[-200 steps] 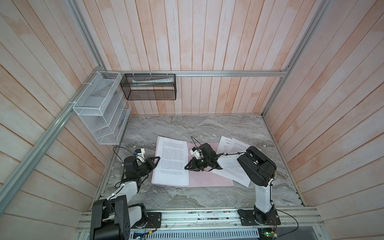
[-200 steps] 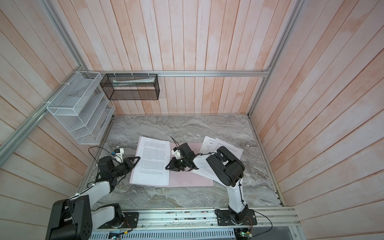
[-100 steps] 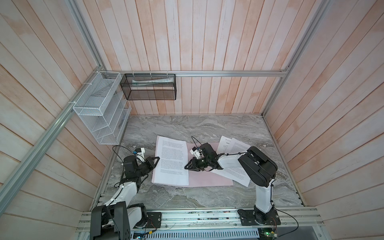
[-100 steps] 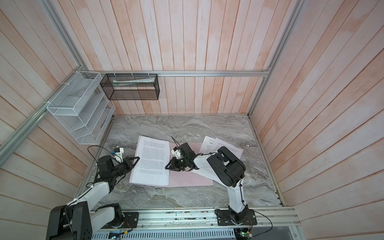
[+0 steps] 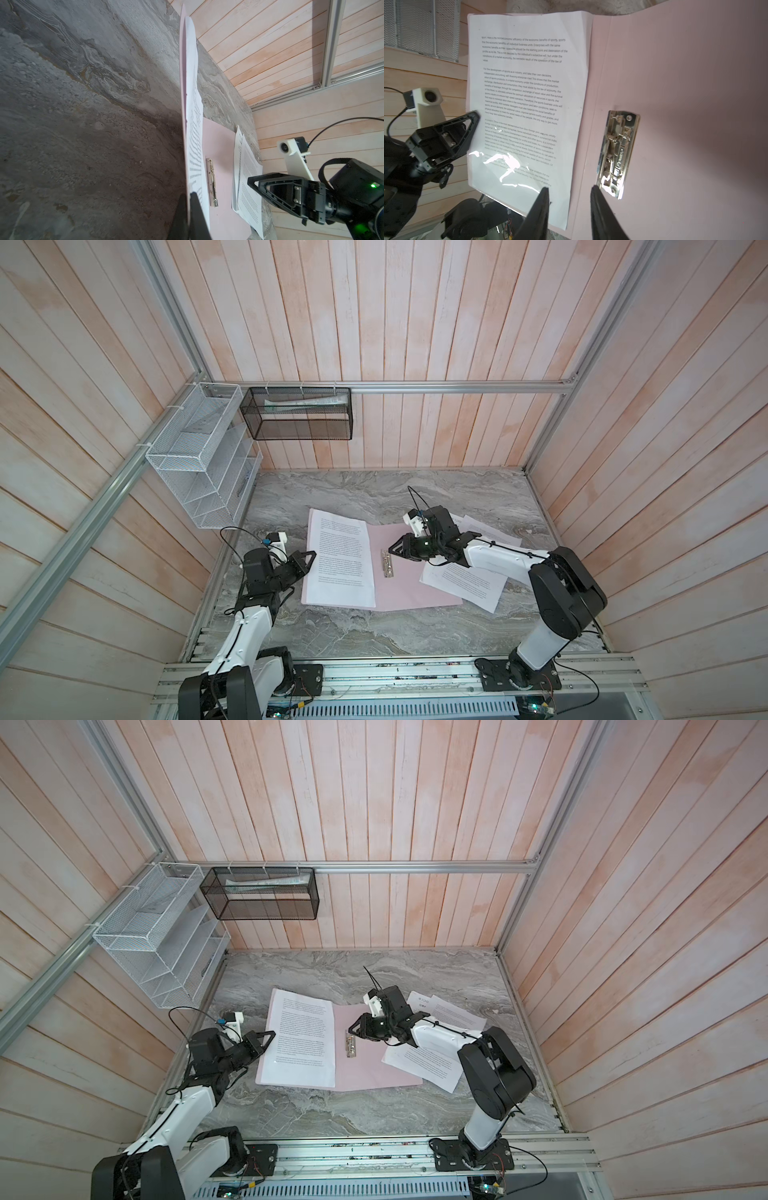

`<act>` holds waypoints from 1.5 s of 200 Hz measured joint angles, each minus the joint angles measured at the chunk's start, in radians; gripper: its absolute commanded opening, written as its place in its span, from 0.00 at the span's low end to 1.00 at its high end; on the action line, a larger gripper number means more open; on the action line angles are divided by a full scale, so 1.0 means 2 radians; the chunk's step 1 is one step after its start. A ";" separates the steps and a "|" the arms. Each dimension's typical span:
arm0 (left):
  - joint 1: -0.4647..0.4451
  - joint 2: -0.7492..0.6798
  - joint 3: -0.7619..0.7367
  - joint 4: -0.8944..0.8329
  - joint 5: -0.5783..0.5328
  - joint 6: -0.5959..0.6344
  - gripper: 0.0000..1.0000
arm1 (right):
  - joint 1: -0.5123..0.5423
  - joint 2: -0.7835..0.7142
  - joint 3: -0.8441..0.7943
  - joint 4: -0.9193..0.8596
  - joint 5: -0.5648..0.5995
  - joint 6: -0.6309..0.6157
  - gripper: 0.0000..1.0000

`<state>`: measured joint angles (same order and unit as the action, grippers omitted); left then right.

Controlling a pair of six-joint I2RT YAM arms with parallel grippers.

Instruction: Put the files into the folder

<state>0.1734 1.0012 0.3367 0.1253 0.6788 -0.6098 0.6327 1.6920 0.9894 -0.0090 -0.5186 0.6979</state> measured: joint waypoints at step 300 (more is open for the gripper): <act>-0.011 0.015 0.000 -0.017 -0.013 0.008 0.00 | 0.045 0.072 -0.012 -0.021 0.000 -0.035 0.09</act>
<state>0.1513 1.0321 0.3367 0.0910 0.6533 -0.5938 0.7223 1.8370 0.9649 -0.0517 -0.5182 0.6277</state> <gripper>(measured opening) 0.042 0.103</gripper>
